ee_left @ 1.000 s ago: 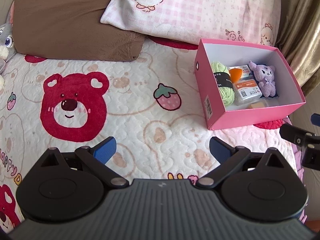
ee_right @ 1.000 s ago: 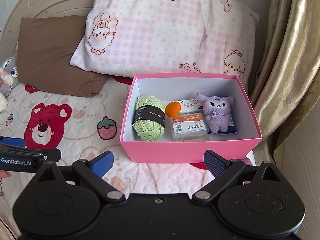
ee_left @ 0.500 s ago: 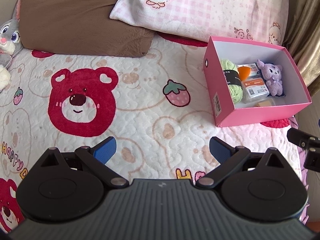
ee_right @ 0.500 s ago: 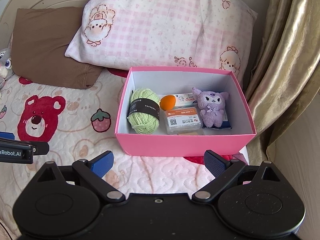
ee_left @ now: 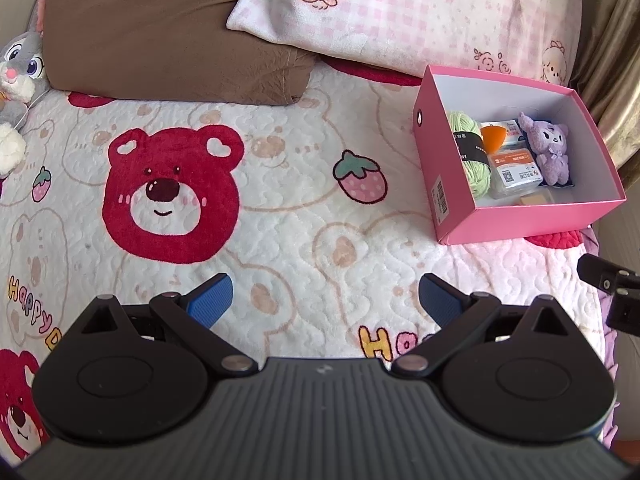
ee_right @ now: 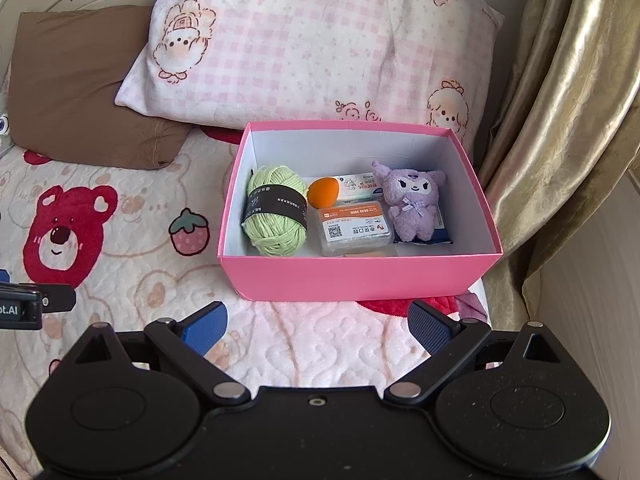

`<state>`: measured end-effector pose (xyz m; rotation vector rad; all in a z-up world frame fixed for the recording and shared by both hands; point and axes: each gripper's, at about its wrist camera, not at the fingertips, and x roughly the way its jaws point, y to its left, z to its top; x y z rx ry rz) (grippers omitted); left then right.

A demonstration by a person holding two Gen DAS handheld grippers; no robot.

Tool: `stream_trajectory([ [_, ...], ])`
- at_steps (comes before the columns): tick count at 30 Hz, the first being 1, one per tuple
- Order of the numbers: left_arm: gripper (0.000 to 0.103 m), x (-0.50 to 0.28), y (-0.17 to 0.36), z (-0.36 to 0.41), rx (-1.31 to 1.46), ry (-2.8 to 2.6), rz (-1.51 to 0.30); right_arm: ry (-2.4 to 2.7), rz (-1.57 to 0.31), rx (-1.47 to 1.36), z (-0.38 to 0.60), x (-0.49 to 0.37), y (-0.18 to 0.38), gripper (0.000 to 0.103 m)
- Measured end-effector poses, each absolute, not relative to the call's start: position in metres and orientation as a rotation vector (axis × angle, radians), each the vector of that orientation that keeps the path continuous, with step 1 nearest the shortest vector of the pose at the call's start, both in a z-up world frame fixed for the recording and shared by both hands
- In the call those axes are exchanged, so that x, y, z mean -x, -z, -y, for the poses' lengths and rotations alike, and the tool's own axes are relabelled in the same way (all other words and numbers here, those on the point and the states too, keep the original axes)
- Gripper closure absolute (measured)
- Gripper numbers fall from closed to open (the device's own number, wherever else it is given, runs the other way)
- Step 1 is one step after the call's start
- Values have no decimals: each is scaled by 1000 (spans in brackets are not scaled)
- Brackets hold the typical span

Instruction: Organize objects

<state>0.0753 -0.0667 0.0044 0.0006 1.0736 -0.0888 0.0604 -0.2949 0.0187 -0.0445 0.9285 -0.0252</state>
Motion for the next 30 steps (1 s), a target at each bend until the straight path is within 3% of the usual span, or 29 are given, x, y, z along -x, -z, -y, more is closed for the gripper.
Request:
stream_trajectory([
  [30, 2, -74, -3, 64, -7, 106, -1110, 13, -924, 96, 284, -55, -22, 5],
])
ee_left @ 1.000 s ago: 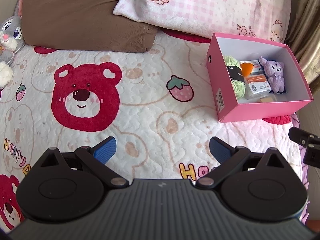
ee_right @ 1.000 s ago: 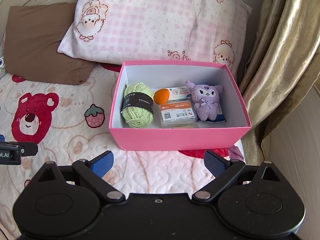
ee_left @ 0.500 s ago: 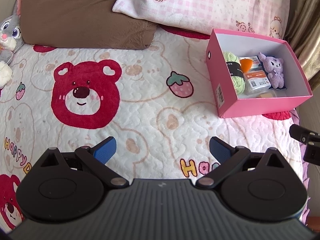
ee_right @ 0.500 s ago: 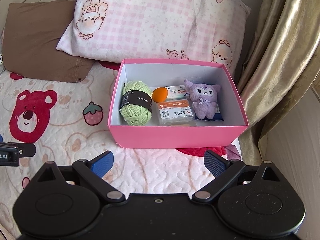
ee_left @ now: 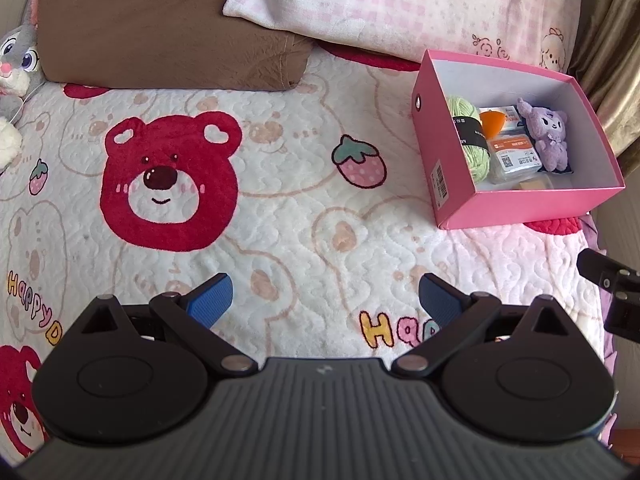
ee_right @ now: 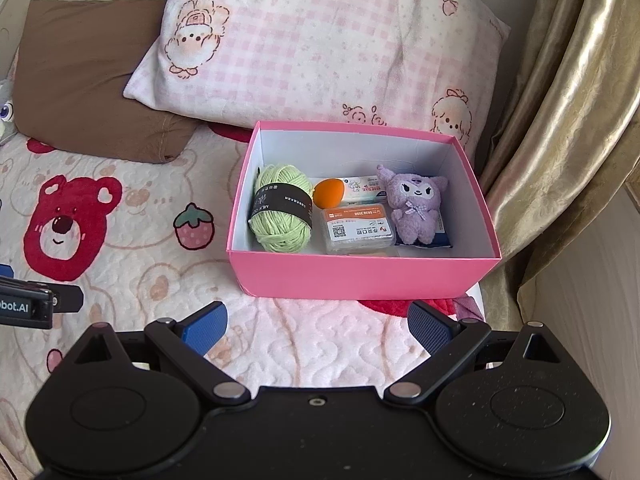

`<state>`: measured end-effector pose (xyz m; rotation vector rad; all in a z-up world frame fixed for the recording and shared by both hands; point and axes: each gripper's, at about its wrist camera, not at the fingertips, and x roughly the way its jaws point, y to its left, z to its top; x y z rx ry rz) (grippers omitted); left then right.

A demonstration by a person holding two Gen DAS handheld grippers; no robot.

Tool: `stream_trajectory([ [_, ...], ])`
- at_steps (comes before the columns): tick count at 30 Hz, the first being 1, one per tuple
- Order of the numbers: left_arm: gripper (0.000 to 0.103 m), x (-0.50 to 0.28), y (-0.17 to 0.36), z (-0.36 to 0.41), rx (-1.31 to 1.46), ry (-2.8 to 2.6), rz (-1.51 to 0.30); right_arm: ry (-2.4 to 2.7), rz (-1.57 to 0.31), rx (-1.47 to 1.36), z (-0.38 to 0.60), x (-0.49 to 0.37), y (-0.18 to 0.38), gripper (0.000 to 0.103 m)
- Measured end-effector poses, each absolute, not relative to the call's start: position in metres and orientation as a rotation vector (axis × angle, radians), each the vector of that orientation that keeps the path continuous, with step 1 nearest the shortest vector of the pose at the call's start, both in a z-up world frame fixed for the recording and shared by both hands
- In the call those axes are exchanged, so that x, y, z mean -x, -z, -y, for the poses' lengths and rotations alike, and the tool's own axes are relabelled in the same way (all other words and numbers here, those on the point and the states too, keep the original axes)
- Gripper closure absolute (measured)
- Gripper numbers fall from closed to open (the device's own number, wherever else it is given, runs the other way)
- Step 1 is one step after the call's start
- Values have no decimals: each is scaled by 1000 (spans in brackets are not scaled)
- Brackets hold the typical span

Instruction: Organize objects

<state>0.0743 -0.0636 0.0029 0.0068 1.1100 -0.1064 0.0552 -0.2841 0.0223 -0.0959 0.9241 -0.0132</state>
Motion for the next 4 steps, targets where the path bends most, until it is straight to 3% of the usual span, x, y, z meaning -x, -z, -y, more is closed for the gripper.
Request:
stream_trajectory([
  [4, 1, -73, -3, 64, -14, 106, -1106, 17, -921, 106, 285, -55, -23, 5],
])
